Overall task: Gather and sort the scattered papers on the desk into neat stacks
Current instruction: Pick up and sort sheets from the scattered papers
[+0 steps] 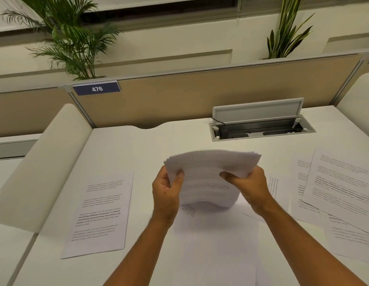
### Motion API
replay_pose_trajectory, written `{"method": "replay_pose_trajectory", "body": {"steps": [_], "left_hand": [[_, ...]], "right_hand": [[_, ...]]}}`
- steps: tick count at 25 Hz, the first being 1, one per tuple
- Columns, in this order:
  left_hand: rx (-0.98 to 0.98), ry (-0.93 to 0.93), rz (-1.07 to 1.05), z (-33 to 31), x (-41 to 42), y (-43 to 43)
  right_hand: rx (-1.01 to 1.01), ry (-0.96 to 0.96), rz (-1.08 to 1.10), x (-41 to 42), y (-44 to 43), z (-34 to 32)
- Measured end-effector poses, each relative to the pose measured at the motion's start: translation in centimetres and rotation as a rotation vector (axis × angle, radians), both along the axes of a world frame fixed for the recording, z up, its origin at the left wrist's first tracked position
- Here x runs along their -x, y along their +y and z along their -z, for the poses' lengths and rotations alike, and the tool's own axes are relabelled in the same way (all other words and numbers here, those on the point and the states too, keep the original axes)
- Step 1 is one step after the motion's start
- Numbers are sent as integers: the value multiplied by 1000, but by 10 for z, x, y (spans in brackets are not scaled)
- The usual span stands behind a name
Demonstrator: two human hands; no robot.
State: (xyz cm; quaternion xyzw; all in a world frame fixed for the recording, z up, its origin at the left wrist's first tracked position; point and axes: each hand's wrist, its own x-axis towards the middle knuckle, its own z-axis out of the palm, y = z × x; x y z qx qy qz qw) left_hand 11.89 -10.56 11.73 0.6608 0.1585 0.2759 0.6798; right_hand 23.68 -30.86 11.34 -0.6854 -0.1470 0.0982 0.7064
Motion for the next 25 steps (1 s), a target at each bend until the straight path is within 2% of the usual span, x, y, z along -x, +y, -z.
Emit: {"method": "replay_pose_trajectory", "body": {"steps": [7, 18, 22, 25], "left_hand": [[51, -11, -63, 8, 8, -14], [-43, -136, -145, -12, 3, -10], [-53, -128, -243, -21, -3, -15], [-51, -116, -221, -15, -4, -11]], "right_hand": [[44, 24, -46, 11, 2, 2], [-3, -64, -26, 16, -3, -23], [7, -84, -34, 16, 3, -31], [29, -60, -57, 14, 2, -27]]}}
